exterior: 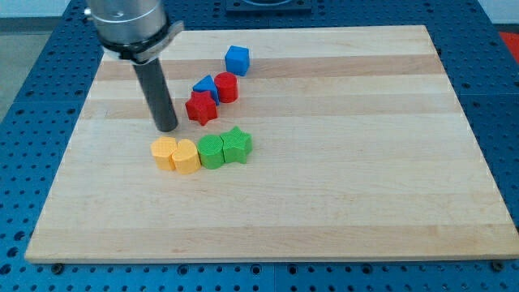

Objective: Move the red star and red circle closer to the blue cube

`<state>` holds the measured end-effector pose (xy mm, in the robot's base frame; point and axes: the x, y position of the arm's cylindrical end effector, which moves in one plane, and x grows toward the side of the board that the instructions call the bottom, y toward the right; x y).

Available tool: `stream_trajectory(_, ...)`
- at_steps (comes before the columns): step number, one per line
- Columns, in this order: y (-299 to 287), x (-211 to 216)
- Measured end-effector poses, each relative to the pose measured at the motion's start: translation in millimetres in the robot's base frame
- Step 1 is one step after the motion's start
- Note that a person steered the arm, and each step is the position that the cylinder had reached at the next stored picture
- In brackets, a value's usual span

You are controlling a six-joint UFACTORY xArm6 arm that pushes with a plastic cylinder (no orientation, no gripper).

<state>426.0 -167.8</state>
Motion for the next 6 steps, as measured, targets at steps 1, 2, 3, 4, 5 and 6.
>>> stream_trajectory(1, -3.8, 3.6)
stream_trajectory(2, 21.5, 2.3)
stream_trajectory(3, 46.7, -4.6)
stream_trajectory(4, 54.1, -14.8)
stream_trajectory(5, 51.0, -36.0)
stream_trajectory(6, 42.8, -53.9)
